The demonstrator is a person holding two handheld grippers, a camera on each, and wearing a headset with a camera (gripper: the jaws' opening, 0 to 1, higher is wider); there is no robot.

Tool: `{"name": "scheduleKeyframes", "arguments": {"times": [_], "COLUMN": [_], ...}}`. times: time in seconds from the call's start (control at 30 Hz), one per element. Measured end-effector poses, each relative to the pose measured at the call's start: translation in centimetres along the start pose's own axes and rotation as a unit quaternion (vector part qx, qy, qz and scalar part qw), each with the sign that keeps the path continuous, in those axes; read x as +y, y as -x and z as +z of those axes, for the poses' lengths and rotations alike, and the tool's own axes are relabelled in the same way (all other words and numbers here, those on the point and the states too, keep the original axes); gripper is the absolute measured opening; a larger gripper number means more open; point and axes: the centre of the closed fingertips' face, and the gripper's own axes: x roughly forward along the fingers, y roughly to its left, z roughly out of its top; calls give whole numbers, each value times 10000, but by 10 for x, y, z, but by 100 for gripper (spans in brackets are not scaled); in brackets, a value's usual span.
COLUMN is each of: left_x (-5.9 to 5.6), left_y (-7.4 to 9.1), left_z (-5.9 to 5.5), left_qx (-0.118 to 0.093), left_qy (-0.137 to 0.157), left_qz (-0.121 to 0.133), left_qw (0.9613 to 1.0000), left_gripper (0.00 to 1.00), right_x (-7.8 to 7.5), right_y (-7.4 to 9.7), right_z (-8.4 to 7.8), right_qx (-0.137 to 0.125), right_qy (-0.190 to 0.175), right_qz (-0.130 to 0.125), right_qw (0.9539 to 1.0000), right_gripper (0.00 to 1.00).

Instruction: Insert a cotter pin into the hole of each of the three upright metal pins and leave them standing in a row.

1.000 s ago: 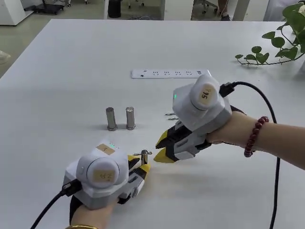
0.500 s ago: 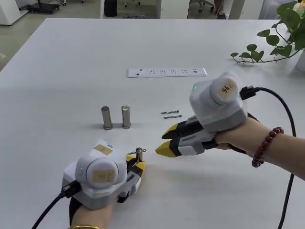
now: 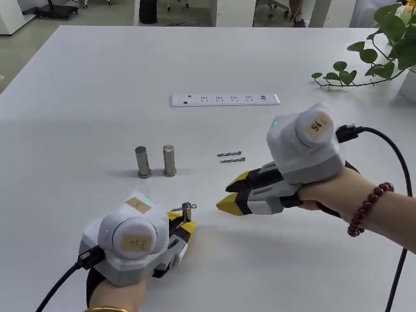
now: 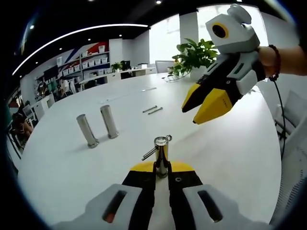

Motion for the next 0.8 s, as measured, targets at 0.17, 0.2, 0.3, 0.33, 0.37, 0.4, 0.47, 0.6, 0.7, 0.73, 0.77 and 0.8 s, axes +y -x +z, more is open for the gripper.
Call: {"name": "scheduleKeyframes", "arguments": {"times": [0.17,0.2,0.3,0.33,0.37,0.4,0.47,0.6,0.7,0.73,0.77,0.8], "left_x": [3,4,7,8,10,12,16,22,27,29,30,32], "left_y": [1,1,2,3,3,4,4,6,6,7,7,7], "left_z": [0,0,-1,-1,-1,-1,-2,-1,-1,0,0,1], "left_qx": [45,43,52,51,54,63,68,76,85,74,69,61], "left_qy": [-65,-74,-93,-89,-105,-106,-103,-105,-118,-120,-111,-108], "left_qz": [-54,-52,-63,-67,-65,-58,-45,-72,-91,-85,-83,-85], "left_qw": [10000,10000,9999,9999,9999,9999,9999,9999,9999,9999,9999,9999], "left_gripper": [6,6,6,6,6,6,6,5,5,5,5,5], "right_x": [-2,0,1,1,1,1,1,2,1,1,0,0], "right_y": [-1,-1,-2,-2,-2,-3,-3,-3,-4,-4,-4,-4], "right_z": [1,2,2,3,3,4,5,7,6,6,5,5], "right_qx": [-24,-56,-79,-84,-88,-101,-127,-175,-174,-177,-177,-177], "right_qy": [-57,-106,-169,-169,-176,-192,-212,-250,-267,-281,-291,-310], "right_qz": [-12,35,56,56,61,63,70,64,47,40,39,31], "right_qw": [10000,9999,9998,9998,9998,9997,9997,9995,9995,9994,9994,9994], "right_gripper": [17,17,17,17,17,17,17,17,17,17,17,17]}}
